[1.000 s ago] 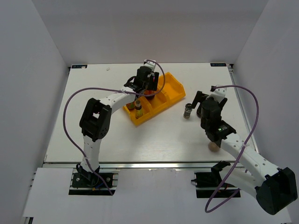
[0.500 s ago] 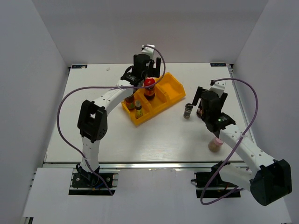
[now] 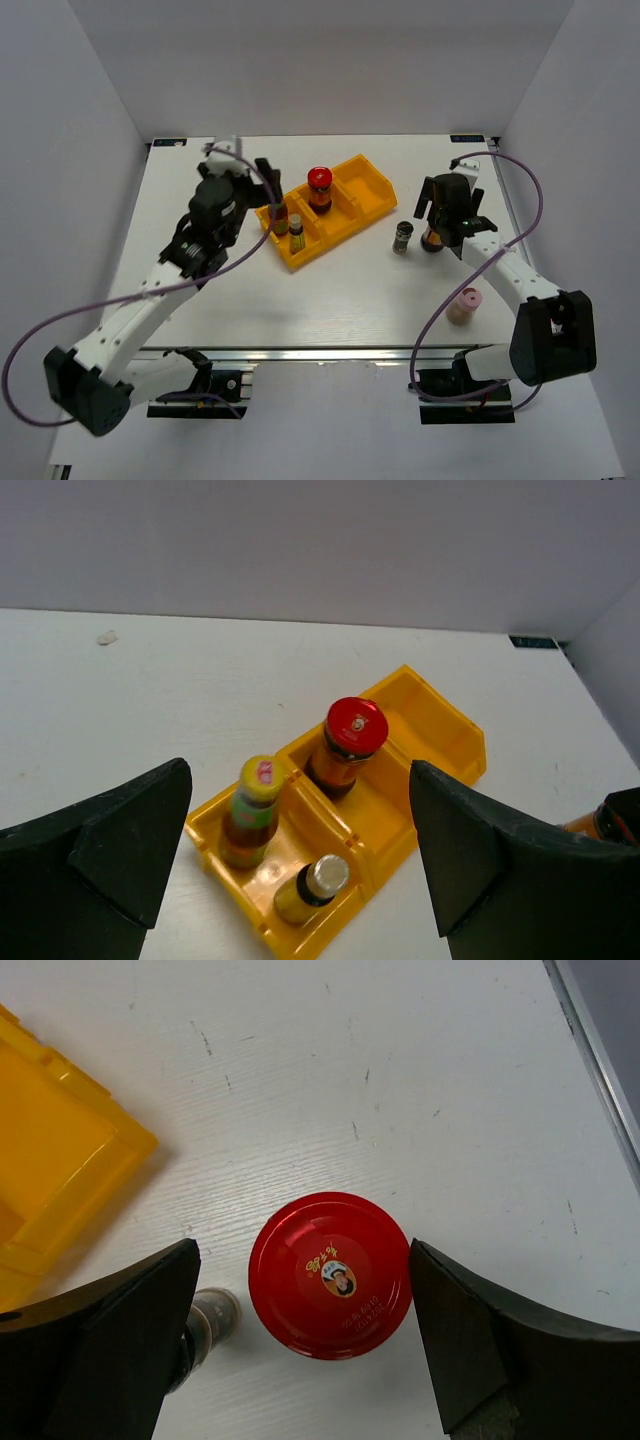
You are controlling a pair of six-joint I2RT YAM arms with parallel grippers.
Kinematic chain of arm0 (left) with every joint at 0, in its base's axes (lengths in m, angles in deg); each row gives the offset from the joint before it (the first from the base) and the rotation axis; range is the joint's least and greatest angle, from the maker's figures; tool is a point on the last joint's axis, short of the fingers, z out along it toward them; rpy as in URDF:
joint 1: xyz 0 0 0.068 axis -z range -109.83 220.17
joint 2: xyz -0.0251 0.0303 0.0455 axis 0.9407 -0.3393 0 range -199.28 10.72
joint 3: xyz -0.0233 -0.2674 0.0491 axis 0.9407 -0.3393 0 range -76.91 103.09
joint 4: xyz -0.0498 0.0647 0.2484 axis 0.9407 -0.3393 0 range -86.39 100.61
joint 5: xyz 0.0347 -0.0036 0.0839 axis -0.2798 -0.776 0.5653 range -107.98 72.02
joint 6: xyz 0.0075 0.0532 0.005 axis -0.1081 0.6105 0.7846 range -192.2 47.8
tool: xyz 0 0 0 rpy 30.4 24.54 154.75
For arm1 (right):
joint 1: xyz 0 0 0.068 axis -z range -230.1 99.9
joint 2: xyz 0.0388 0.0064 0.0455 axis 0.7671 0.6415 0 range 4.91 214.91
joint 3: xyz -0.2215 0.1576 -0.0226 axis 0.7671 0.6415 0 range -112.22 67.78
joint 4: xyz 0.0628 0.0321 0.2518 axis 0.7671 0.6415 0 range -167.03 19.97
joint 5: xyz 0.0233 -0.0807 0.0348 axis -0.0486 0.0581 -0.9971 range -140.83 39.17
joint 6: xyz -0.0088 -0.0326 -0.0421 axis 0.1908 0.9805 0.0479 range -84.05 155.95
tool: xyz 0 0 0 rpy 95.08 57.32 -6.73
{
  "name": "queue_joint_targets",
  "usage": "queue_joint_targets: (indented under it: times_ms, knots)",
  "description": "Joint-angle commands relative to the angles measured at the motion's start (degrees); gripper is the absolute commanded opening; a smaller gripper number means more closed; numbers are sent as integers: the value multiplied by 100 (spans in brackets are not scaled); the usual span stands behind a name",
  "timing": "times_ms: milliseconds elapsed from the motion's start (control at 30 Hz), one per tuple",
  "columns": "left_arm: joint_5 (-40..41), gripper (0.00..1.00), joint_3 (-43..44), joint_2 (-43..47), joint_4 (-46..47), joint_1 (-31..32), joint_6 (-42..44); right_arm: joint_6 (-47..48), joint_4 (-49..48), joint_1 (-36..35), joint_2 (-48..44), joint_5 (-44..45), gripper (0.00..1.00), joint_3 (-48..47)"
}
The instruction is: Organize the condiment bottles
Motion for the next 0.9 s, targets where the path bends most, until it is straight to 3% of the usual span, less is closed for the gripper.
queue_joint_targets:
  times_ms: [0,233,533,800,867]
  knots:
    - [804,98,-872,969,-209,-2,-469,55,-139,190,182,-244,89,-288]
    - [1605,98,-1991,2298,-912,-2,-1243,38,-78,304,454,-262,89,-359]
    - [1957,98,-1965,2132,-1361,-2,-1463,-32,-43,304,630,-342,89,-271]
    - [2185,98,-1886,2105,-1554,-2,-1480,-120,89,304,727,-113,82,-315]
    - [2176,98,-1912,2158,-1519,-10,-1480,-129,71,304,710,-95,75,-315]
